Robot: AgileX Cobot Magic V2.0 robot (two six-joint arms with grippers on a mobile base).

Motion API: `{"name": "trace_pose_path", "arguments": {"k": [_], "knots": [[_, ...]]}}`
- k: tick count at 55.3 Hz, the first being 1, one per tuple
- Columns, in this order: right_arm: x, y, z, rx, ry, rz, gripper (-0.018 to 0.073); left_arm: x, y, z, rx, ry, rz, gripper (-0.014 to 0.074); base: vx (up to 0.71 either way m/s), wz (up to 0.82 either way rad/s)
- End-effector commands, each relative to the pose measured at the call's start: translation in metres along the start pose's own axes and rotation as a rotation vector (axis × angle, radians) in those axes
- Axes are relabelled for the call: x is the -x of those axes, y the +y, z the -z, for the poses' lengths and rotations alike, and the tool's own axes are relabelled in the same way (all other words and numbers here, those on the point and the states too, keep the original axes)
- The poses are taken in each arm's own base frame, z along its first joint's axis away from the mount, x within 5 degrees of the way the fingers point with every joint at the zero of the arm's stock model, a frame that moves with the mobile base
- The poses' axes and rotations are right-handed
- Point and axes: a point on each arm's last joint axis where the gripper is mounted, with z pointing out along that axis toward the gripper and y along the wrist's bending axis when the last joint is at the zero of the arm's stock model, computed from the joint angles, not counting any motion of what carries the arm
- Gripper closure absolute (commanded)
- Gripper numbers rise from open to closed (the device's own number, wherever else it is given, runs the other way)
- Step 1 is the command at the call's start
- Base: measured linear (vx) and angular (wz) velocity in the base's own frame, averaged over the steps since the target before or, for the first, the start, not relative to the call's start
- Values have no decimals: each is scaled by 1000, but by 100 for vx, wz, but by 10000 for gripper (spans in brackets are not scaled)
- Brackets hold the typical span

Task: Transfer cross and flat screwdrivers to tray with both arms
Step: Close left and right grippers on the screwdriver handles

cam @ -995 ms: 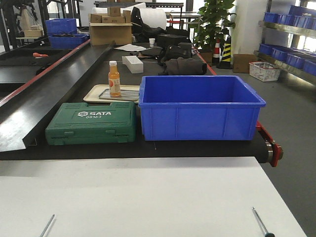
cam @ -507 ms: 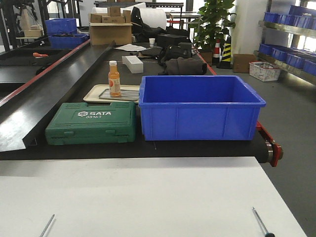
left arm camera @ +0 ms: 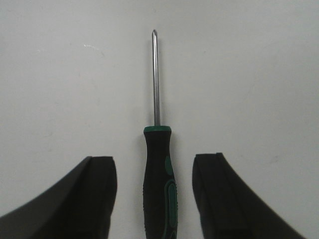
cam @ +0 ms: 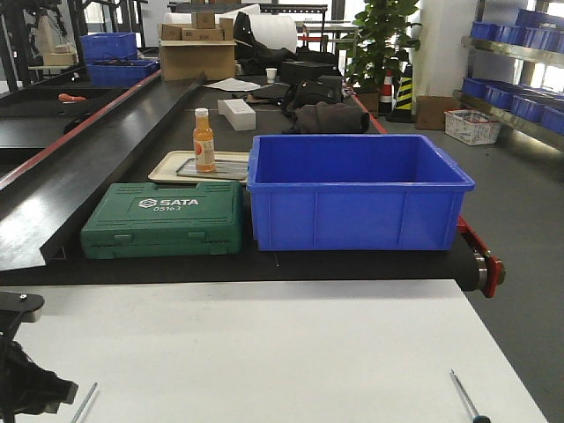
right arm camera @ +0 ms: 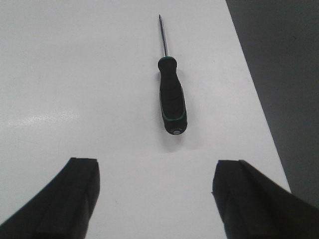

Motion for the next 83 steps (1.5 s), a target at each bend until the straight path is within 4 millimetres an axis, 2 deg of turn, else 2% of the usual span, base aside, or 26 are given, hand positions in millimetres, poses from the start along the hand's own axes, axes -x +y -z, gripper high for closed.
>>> {"name": "trace_pose_path", "arguments": {"k": [1, 16, 36, 52, 57, 63, 71, 77, 83], "knots": [[16, 2, 4, 10, -91, 4, 3, 21, 1, 1, -5, -14, 38, 121, 0, 0], [16, 1, 4, 9, -92, 11, 3, 31, 3, -45, -10, 86, 36, 121, 0, 0], [17, 1, 4, 8, -98, 27, 3, 20, 4, -86, -9, 169, 33, 121, 0, 0], [20, 2, 4, 15, -133, 15, 11, 12, 4, -98, -16, 228, 40, 124, 0, 0], [24, 2, 4, 0, -47, 11, 23, 11, 4, -98, -20, 245, 19, 147, 0, 0], [49, 4, 4, -25, 61, 20, 28, 9, 3, -97, -24, 259, 0, 208, 0, 0], [94, 6, -7, -72, 108, 96, 28, 9, 3, -97, -25, 260, -9, 358, 0, 0], [125, 6, -28, -115, 193, 127, 28, 9, 3, -97, -25, 259, -9, 472, 0, 0], [155, 7, -68, -145, 278, 160, 28, 9, 3, -97, -26, 259, -9, 582, 0, 0]]}}
